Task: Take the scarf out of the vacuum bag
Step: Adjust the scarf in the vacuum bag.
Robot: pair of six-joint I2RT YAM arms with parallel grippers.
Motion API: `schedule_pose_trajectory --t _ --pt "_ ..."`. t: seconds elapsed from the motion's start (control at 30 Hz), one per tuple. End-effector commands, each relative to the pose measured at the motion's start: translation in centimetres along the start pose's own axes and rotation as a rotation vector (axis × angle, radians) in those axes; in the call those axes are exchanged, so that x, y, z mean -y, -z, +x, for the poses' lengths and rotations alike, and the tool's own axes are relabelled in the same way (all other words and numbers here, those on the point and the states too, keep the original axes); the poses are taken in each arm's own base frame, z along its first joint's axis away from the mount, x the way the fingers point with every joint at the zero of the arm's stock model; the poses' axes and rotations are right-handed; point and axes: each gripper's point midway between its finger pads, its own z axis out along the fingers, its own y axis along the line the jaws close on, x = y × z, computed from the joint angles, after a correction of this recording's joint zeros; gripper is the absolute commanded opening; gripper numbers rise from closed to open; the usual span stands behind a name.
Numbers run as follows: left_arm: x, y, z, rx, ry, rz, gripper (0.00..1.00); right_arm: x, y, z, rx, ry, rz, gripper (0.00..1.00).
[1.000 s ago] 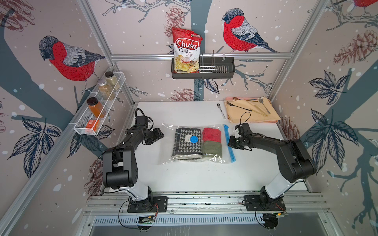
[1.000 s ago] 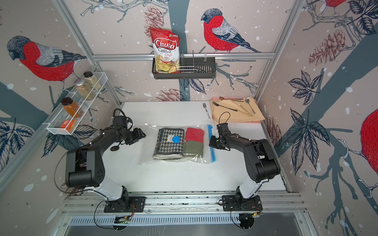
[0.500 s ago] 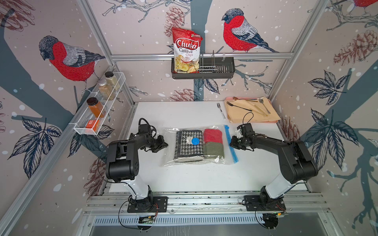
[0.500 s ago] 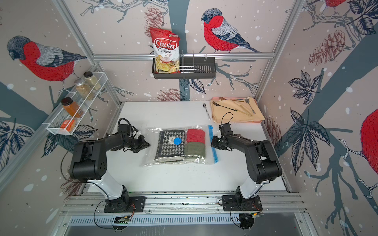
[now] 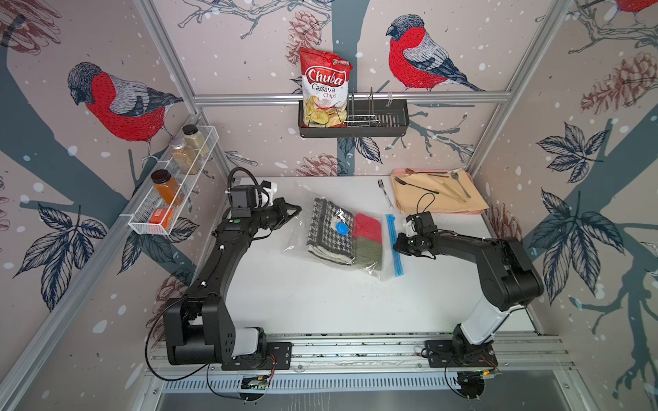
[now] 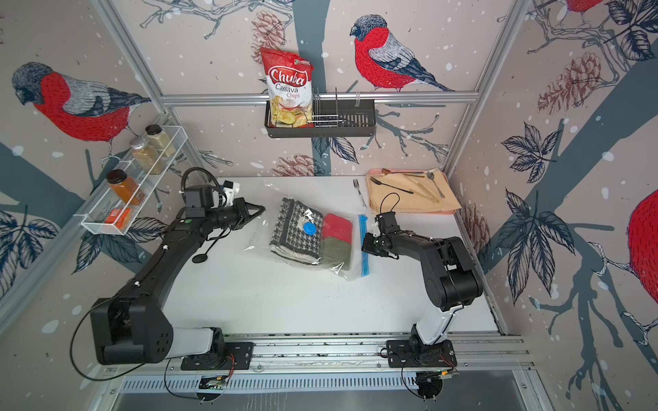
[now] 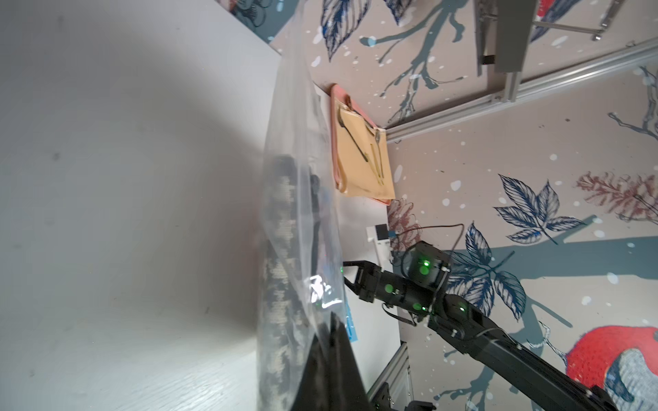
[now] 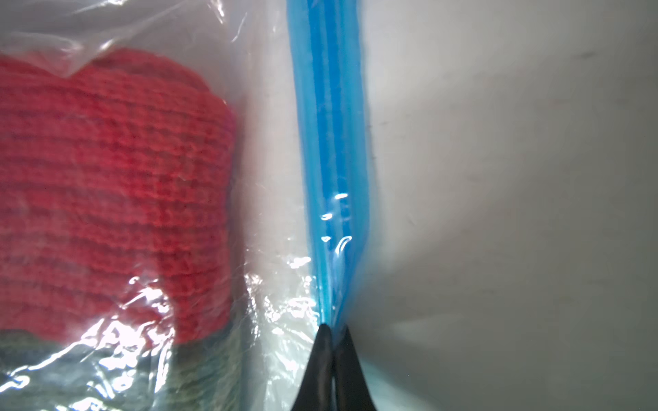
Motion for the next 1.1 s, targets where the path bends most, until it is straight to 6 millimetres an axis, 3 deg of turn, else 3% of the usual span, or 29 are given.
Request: schedule_pose_trajectory --t 0.0,0.23,0.3,0.4,0.47,0.67,0.77,0.87,1.0,1.07 --pt "5.2 0.1 -0.8 0.013 -0.031 0.099 0.0 1.3 -1.0 2.7 -0.099 -0.004 0.087 0.0" --pt "16.7 3.0 -2.5 0.084 -0.156 0.303 0.0 1.0 -3.2 4.3 -0.157 0.038 0.124 0.0" --pt "19.1 3.8 -2.8 0.102 -0.183 0.354 0.0 1.0 -3.7 4.9 -0.177 0.054 0.133 0.0" --pt "20.8 4.3 -3.0 0.109 -0.2 0.406 0.0 0.8 -3.9 5.2 -0.182 0.073 0.136 0.0" --pt "20.5 4.1 -3.1 0.112 -0.203 0.398 0.0 0.8 -3.8 5.1 -0.179 0.077 0.133 0.0" --pt "18.5 3.2 -3.0 0.123 -0.202 0.332 0.0 1.0 -3.7 5.4 -0.187 0.077 0.138 0.0" --pt "15.8 2.9 -3.4 0.136 -0.198 0.208 0.0 1.2 -3.6 5.5 -0.189 0.077 0.153 0.0" --pt "10.4 2.6 -3.4 0.135 -0.196 -0.041 0.0 1.3 -3.4 5.3 -0.184 0.076 0.169 0.0" --pt "0.3 4.5 -3.8 0.178 -0.144 -0.392 0.0 1.2 -3.2 5.3 -0.176 0.079 0.173 0.0" --pt "-3.5 4.8 -3.4 0.167 -0.104 -0.46 0.0 1.3 -3.3 5.4 -0.182 0.079 0.176 0.0"
